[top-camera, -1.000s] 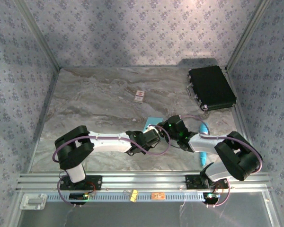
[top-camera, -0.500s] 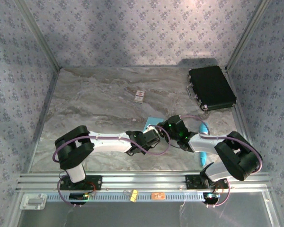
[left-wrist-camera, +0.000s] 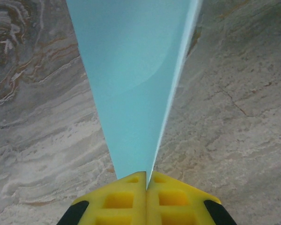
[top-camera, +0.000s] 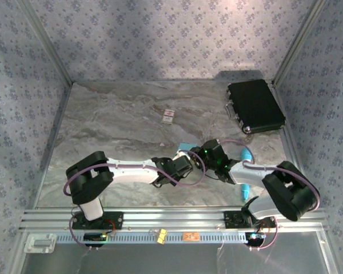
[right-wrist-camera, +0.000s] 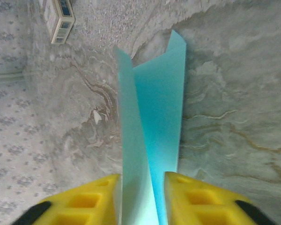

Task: Fold a paper plane with a square sheet of paper (pick it up from the middle)
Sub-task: Fold the wing for the fifth time at the center of the table.

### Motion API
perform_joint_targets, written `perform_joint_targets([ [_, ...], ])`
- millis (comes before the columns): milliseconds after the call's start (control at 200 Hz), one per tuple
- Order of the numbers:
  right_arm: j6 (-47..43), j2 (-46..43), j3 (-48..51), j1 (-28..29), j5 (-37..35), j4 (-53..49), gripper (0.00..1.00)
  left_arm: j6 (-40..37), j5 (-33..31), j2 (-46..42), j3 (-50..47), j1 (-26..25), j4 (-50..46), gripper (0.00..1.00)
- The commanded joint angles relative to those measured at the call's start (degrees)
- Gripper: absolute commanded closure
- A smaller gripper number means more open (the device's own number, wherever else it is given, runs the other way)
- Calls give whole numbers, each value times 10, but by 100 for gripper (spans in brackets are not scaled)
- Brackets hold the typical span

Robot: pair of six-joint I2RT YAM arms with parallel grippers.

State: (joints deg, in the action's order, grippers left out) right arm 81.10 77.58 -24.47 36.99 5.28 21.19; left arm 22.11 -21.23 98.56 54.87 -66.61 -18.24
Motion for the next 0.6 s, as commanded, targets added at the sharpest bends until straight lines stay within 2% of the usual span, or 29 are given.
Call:
perform_joint_targets([
  [0,-48,-52,-1,-12,-35,-95,61,12,52,-29,-21,21,27,99],
  [95,-69,-97,2,-20,-47,-140,53,15,98,-48,-42,41,53,100],
  [270,-82,-172,17,-28,-69,-201,49,22,167,-70,-69,74,86,100],
  [595,-75,-251,59,-27,-82,-213,47,25,242,-65,-81,109,112,100],
])
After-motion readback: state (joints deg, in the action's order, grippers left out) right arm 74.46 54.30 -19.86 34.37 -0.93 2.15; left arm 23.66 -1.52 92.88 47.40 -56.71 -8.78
